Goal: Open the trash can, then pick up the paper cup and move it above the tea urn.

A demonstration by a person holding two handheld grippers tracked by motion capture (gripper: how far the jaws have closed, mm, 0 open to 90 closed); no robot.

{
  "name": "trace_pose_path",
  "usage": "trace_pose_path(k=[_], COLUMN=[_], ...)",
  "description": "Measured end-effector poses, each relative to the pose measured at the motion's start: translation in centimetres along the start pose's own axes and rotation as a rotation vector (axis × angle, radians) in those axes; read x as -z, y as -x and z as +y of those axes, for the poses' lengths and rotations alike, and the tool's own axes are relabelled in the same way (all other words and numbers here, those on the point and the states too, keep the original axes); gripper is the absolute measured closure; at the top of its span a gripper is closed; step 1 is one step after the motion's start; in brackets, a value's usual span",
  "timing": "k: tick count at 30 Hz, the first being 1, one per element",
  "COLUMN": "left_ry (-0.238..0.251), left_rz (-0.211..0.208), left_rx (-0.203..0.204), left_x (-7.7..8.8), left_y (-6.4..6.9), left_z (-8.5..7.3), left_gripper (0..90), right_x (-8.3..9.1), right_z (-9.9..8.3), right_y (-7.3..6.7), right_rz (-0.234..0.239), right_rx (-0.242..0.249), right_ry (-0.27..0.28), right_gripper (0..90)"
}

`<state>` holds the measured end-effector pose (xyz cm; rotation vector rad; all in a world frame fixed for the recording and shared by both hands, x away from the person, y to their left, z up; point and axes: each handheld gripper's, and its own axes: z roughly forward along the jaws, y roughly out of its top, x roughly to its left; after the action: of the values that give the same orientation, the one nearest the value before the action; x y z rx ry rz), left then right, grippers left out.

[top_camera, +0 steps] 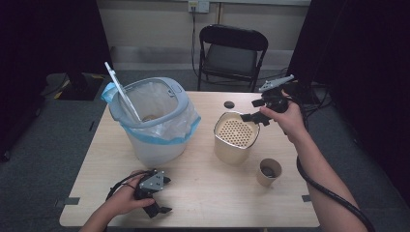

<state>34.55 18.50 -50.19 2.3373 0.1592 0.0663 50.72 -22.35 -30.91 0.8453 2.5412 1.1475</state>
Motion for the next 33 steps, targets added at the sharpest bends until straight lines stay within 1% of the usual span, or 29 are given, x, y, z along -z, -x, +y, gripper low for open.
trace_pose_path(k=[3,4,9,10,15,18,19,20,22,24,29,30,33], left_ry=[-0.001,-0.001,0.005,0.005,0.005,0.005,0.006,0.006,0.005,0.005,0.004,0.004,0.006], left_rz=[0.000,0.001,0.004,0.003,0.004,0.004,-0.006,-0.004,-0.008,-0.008,-0.008,-0.008,-0.008], left_rx=[-0.001,0.000,0.002,0.002,0.000,0.000,0.010,0.013,0.013,0.013,0.011,0.012,0.013], left_x=[0.0,0.0,0.0,-0.1,-0.1,-0.1,-0.1,-0.1,-0.1,-0.1,-0.1,-0.1,-0.1], left_y=[0.0,0.0,0.0,0.0,0.0,0.0,0.1,0.1,0.1,0.1,0.1,0.1,0.1], left_z=[0.0,0.0,0.0,0.0,0.0,0.0,0.0,0.0,-0.1,-0.1,-0.1,-0.1,-0.1], left_gripper=[0.0,0.0,0.0,0.0,0.0,0.0,0.0,0.0,0.0,0.0,0.0,0.0,0.0], right_x=[0.1,0.2,0.4,0.6,0.8,1.1,1.1,1.2,1.4,1.4,1.9,1.9,2.2], right_z=[-0.4,-0.9,-1.7,-2.2,-3.0,-3.9,-3.9,-4.1,-5.0,-5.2,-6.8,-6.8,-7.8], right_y=[0.1,0.1,-0.1,-0.2,-0.2,-0.3,-0.3,-0.4,-0.5,-0.5,-0.7,-0.7,-0.8], right_rz=[0.000,-0.002,-0.009,-0.009,-0.015,-0.014,-0.014,-0.015,-0.008,-0.006,0.002,0.002,0.005], right_rx=[-0.004,-0.011,-0.006,-0.011,-0.015,-0.020,-0.020,-0.025,-0.024,-0.024,-0.035,-0.035,-0.040], right_ry=[-0.005,-0.001,-0.012,-0.007,-0.001,0.015,0.015,0.018,0.028,0.029,0.037,0.037,0.037], right_gripper=[16.0,16.0,16.0,16.0,15.8,15.6,15.6,15.6,15.6,15.6,15.4,15.4,15.4])
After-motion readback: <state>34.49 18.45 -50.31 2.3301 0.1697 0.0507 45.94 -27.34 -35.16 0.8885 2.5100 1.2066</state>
